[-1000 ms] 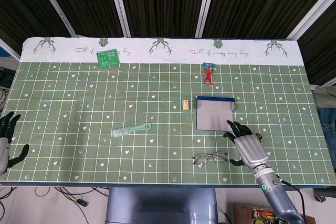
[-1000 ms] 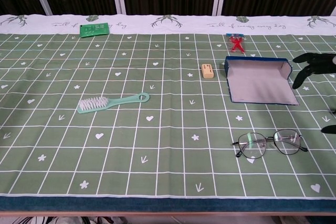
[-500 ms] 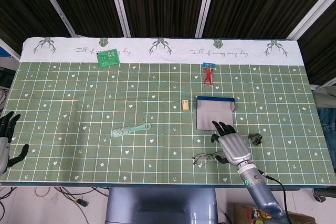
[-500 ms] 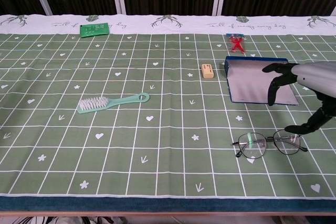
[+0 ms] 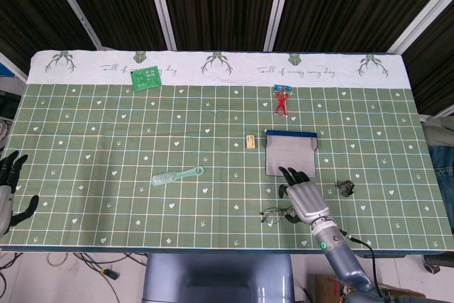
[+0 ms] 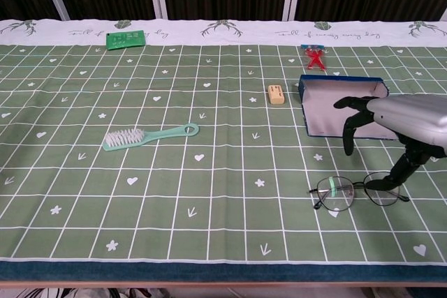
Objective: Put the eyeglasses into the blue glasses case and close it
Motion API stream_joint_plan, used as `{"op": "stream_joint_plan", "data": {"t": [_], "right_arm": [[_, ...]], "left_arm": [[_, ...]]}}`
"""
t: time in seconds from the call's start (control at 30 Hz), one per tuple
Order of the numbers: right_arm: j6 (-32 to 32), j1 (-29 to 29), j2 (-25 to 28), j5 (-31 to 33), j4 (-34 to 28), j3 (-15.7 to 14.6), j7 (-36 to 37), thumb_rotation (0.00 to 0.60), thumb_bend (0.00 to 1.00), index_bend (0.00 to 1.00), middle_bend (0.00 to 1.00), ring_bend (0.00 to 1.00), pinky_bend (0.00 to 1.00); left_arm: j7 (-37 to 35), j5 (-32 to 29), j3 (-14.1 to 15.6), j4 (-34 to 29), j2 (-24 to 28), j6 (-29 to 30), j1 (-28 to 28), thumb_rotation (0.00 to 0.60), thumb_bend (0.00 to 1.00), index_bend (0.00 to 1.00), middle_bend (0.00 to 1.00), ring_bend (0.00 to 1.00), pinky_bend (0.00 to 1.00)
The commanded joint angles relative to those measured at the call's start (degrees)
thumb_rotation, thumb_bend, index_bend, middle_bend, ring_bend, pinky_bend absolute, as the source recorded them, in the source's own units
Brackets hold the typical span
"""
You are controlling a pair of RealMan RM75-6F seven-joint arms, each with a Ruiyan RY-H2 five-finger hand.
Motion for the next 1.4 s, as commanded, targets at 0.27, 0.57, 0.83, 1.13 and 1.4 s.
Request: {"op": "stream_joint_plan", "data": {"t": [0.27, 0.57, 0.83, 1.13, 1.4], "right_arm": [[0.7, 0.6, -0.8, 1.8, 0.4, -0.5, -0.7, 0.6, 0.29, 0.48, 0.01, 0.04, 0.14], [1.2, 1.0, -2.3, 1.5, 1.6, -1.4, -0.5, 0.6, 0.32, 0.5, 0.01, 0.04, 0.14], [1.5, 1.4, -3.4, 2.1, 3.1, -1.6, -0.4, 0.6, 0.35, 0.52, 0.01, 0.05, 0.14], [1.5, 1.5, -3.9, 2.3, 3.7, -2.1, 0.2, 0.6, 0.36, 0.53, 0.01, 0.05, 0.14], [1.6, 1.6, -3.9, 2.4, 4.1, -2.5, 0.7, 0.6, 0.37, 0.54, 0.01, 0.05, 0.14]], "left_arm": [[-0.2, 0.0, 0.0, 0.0, 0.0, 0.0, 0.0, 0.6, 0.36, 0.02, 0.0, 0.0, 0.0], [-0.2, 0.0, 0.0, -0.1, 0.0, 0.2, 0.1, 0.6, 0.36, 0.02, 0.0, 0.0, 0.0], [-0.2, -0.1, 0.0, -0.1, 0.0, 0.1, 0.0, 0.6, 0.36, 0.02, 0.0, 0.0, 0.0], [0.1, -0.1, 0.0, 0.0, 0.0, 0.0, 0.0, 0.6, 0.36, 0.02, 0.0, 0.0, 0.0], [0.3, -0.1, 0.0, 0.0, -0.1, 0.0, -0.1, 0.6, 0.36, 0.02, 0.0, 0.0, 0.0]]}}
